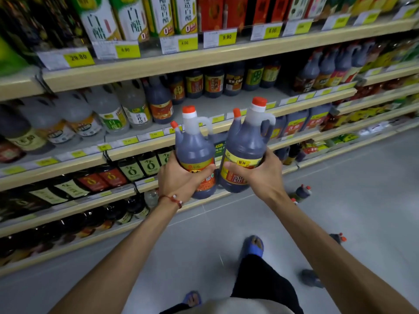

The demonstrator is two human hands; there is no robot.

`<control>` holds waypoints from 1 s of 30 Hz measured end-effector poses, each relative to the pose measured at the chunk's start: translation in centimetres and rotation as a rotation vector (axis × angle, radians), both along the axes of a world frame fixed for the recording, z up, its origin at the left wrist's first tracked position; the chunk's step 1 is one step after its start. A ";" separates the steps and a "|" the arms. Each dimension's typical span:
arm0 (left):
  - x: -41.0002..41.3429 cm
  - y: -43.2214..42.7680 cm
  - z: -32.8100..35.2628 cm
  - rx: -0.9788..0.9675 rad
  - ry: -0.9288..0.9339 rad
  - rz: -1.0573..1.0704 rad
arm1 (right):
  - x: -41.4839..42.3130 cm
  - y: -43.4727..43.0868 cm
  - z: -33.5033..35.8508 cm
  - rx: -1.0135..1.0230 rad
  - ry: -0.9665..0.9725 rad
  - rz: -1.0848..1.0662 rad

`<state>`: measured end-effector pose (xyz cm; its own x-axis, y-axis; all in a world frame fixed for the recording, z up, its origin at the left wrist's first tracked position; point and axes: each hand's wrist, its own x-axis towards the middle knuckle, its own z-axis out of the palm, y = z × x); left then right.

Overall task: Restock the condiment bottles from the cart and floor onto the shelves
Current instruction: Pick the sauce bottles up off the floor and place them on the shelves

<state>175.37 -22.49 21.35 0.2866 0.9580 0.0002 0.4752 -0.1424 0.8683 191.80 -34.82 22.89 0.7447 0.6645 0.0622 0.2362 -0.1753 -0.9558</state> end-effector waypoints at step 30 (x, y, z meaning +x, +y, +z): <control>17.1 15.9 -4.9 0.257 -0.102 0.401 | 19.3 20.0 -4.0 0.072 -0.121 0.328</control>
<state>192.48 -6.60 16.44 -0.1186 0.9583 0.2601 0.4504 -0.1815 0.8742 211.15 -14.84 18.91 0.4766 0.8578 0.1923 0.3813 -0.0046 -0.9244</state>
